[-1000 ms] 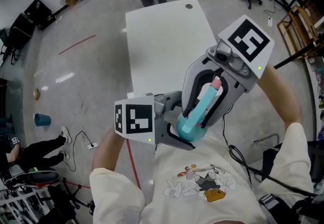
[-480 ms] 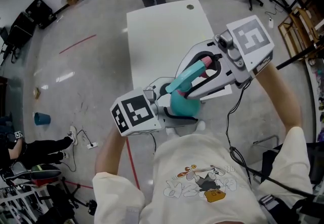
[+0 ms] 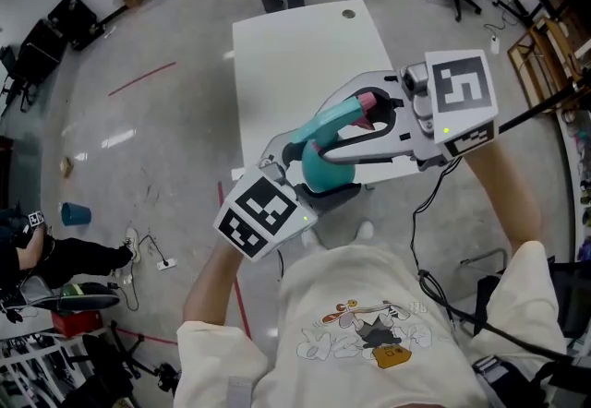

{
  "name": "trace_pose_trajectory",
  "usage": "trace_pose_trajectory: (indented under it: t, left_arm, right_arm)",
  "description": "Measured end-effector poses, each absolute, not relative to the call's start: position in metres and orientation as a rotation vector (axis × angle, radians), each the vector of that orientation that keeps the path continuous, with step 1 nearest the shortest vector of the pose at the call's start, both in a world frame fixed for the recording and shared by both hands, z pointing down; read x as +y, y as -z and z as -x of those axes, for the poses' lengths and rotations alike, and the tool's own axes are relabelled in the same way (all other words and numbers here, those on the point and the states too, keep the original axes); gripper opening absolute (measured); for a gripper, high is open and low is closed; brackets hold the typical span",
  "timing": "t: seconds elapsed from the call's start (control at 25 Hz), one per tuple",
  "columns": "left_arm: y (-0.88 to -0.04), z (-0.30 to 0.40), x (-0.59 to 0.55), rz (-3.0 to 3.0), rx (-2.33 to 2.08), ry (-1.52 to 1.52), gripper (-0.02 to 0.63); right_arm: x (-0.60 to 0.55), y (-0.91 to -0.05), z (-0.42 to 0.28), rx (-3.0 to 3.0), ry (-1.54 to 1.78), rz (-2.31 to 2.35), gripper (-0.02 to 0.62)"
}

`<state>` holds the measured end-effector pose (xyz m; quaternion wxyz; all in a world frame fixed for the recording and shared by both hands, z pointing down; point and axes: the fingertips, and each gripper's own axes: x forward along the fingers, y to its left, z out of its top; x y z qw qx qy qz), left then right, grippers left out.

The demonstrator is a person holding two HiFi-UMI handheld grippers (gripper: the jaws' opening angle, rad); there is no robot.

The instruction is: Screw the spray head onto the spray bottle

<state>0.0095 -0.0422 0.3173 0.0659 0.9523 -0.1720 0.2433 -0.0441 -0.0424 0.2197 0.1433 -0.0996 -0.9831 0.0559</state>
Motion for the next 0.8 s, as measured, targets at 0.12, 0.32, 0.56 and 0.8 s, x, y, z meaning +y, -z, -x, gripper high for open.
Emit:
trace_pose_trajectory:
  t: [0.12,0.32,0.56,0.8]
  left_arm:
    - [-0.309,-0.006,-0.042,-2.862,-0.6,-0.669,0.407]
    - [-0.301,-0.003,-0.059,-2.854,-0.782,-0.643,0.407]
    - [-0.306,-0.002,-0.068,-2.833,-0.844,-0.674,0.407]
    - [-0.319,-0.002,-0.078,-2.807,-0.908,-0.736,0.407]
  right_arm:
    - [-0.041,-0.215,0.048,-2.876,-0.2,0.184,0.135]
    - [-0.049,-0.205,0.052,-2.907,-0.145,0.008,0.133]
    - [-0.057,-0.21,0.05,-2.916,-0.139,-0.089,0.133]
    - [-0.063,-0.221,0.05,-2.912,-0.082,-0.178,0.133]
